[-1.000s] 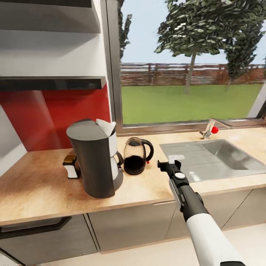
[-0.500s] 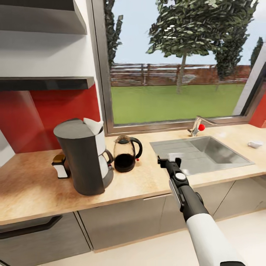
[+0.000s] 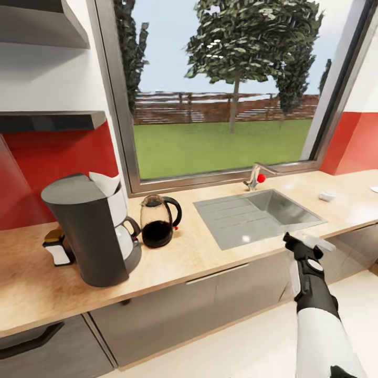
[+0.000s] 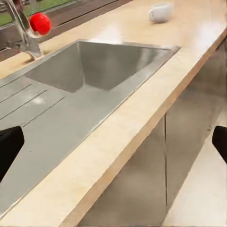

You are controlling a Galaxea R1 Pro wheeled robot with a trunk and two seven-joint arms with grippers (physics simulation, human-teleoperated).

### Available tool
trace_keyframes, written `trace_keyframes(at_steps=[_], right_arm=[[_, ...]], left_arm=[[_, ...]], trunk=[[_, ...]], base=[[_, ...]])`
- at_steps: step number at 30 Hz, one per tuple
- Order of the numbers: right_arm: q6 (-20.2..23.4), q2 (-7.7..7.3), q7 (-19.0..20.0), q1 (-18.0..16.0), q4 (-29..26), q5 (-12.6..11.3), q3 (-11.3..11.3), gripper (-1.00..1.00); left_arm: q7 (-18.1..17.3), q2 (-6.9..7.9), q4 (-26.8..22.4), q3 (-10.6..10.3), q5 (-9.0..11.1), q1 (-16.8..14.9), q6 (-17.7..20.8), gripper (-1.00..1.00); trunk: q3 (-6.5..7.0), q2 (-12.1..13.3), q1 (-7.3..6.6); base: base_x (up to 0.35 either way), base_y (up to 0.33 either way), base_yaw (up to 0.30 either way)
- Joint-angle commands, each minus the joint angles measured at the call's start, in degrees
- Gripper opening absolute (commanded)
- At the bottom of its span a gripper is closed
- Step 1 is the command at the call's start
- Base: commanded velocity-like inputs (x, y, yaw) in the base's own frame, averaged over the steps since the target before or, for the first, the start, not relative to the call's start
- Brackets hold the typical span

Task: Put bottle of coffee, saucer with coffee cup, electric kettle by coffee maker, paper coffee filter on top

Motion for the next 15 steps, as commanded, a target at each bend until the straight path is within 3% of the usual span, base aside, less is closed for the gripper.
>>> trace_keyframes(at_steps=[1,3,9,13,15], right_arm=[[0.41,-0.24,0.0,-0.07,-0.7,0.56,-2.41,1.0],[0.53,-0.66,0.07,-0.07,-2.87,0.66,-5.79,1.0],[0.79,-0.8,0.02,-0.07,-5.65,2.53,-7.69,1.0],[0.82,-0.72,0.01,-0.07,-5.57,4.95,-12.77,1.0],[0.82,-0.71,0.01,-0.07,-5.47,6.12,-13.98,1.0]], left_arm=[[-0.09,-0.12,-0.07,0.26,0.29,0.02,-0.17,1.0],[-0.08,-0.41,-0.06,0.4,0.38,0.02,-0.17,1.0],[-0.12,-0.04,-0.05,0.18,0.23,0.02,-0.17,1.0],[-0.09,-0.38,-0.05,0.31,0.33,0.02,-0.17,1.0],[-0.1,-0.44,-0.05,0.35,0.35,0.02,-0.17,1.0]], trunk=[[-0.11,-0.12,0.04],[-0.1,-0.12,0.04],[-0.1,-0.12,0.04],[-0.1,-0.12,0.04],[-0.1,-0.12,0.04]], base=[[0.0,0.0,-0.199],[0.0,0.0,-0.177],[0.0,0.0,-0.167],[0.0,0.0,-0.181],[0.0,0.0,-0.184]])
